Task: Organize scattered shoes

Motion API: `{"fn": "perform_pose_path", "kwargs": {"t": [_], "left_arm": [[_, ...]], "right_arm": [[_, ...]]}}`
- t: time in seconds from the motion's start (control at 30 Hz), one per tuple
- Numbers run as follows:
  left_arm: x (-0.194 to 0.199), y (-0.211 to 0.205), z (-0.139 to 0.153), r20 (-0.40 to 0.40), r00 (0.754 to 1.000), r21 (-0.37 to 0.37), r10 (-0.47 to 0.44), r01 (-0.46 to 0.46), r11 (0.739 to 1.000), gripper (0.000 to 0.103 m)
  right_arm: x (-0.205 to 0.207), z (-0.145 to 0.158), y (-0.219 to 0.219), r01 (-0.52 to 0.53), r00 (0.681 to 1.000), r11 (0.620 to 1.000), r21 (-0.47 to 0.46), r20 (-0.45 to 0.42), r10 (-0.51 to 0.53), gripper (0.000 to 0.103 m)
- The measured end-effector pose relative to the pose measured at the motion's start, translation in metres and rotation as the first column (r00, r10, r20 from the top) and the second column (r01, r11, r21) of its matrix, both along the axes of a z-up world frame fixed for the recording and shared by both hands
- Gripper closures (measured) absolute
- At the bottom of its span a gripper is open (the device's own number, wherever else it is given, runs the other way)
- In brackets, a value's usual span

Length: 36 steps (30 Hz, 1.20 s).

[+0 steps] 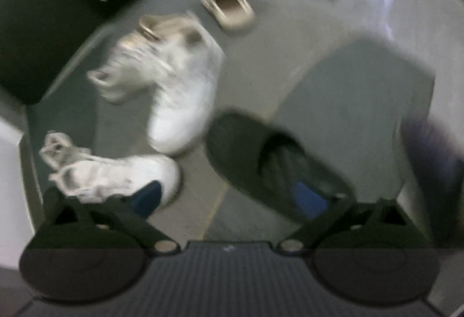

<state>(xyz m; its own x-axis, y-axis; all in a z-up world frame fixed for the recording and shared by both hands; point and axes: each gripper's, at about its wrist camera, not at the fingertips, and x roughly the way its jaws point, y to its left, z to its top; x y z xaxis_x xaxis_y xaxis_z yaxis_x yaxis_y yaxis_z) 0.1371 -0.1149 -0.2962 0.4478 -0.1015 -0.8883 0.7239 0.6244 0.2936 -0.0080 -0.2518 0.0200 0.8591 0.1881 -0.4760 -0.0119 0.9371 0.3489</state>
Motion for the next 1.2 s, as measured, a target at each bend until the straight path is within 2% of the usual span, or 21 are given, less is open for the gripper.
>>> {"fn": "perform_pose_path", "kwargs": {"t": [0.07, 0.17, 0.27, 0.33, 0.4, 0.43, 0.47, 0.5, 0.6, 0.7, 0.8, 0.87, 1.0, 1.1, 1.2], "left_arm": [[0.002, -0.006, -0.034, -0.006, 1.0, 0.015, 0.006, -0.006, 1.0, 0.015], [0.008, -0.01, -0.069, 0.033, 0.997, 0.036, 0.074, -0.075, 0.996, 0.015], [0.017, -0.013, -0.085, 0.124, 0.978, -0.014, 0.17, -0.17, 0.985, 0.015], [0.025, -0.017, -0.093, 0.174, 0.963, -0.048, 0.205, -0.2, 0.979, 0.015], [0.032, -0.022, -0.103, 0.204, 0.954, -0.039, 0.22, -0.216, 0.976, 0.02], [0.035, -0.024, -0.108, 0.216, 0.951, -0.025, 0.223, -0.223, 0.975, 0.03], [0.037, -0.027, -0.114, 0.231, 0.946, -0.001, 0.226, -0.232, 0.973, 0.044], [0.04, -0.028, -0.12, 0.24, 0.942, 0.03, 0.234, -0.248, 0.968, 0.062], [0.05, -0.023, -0.126, 0.193, 0.936, 0.008, 0.295, -0.302, 0.953, 0.078], [0.053, -0.01, -0.12, 0.204, 0.918, -0.005, 0.34, -0.347, 0.938, 0.094], [0.044, 0.01, -0.103, 0.202, 0.907, -0.025, 0.371, -0.373, 0.927, 0.094], [0.039, 0.024, -0.091, 0.203, 0.897, -0.04, 0.393, -0.393, 0.918, 0.094], [0.03, 0.068, -0.068, 0.208, 0.85, -0.054, 0.483, -0.483, 0.874, 0.094], [0.026, 0.098, -0.062, 0.226, 0.829, -0.037, 0.512, -0.518, 0.855, 0.094], [0.026, 0.136, -0.069, 0.266, 0.803, 0.001, 0.533, -0.553, 0.833, 0.093]], "right_arm": [[0.003, -0.005, -0.002, 0.009, 1.0, 1.0, 0.003, -0.026, -0.009, 0.0], [0.009, -0.013, -0.009, 0.025, 0.998, 0.999, 0.026, -0.062, -0.024, 0.0], [0.009, -0.017, -0.018, 0.086, 0.995, 0.996, 0.034, -0.06, -0.084, 0.0], [0.008, -0.018, -0.023, 0.121, 0.992, 0.992, 0.035, -0.047, -0.119, 0.0], [0.01, -0.021, -0.027, 0.126, 0.991, 0.991, 0.053, -0.055, -0.123, 0.0], [0.012, -0.023, -0.028, 0.123, 0.991, 0.99, 0.066, -0.064, -0.119, 0.0], [0.014, -0.026, -0.027, 0.113, 0.991, 0.991, 0.071, -0.078, -0.108, 0.0], [0.017, -0.029, -0.027, 0.104, 0.991, 0.992, 0.077, -0.092, -0.097, 0.0], [0.02, -0.033, -0.024, 0.089, 0.99, 0.992, 0.084, -0.115, -0.08, 0.0], [0.017, -0.028, -0.019, 0.084, 0.993, 0.994, 0.075, -0.087, -0.078, 0.0], [0.011, -0.02, -0.011, 0.071, 0.997, 0.995, 0.064, -0.031, -0.069, 0.0], [0.011, -0.019, -0.009, 0.051, 0.998, 0.995, 0.088, -0.026, -0.049, 0.0], [0.007, -0.017, 0.002, -0.003, 1.0, 0.991, 0.133, -0.02, 0.006, 0.0], [0.006, -0.016, 0.013, -0.047, 0.999, 0.989, 0.139, -0.021, 0.05, 0.0], [0.006, -0.018, 0.022, -0.072, 0.997, 0.988, 0.134, -0.033, 0.077, 0.0]]}}
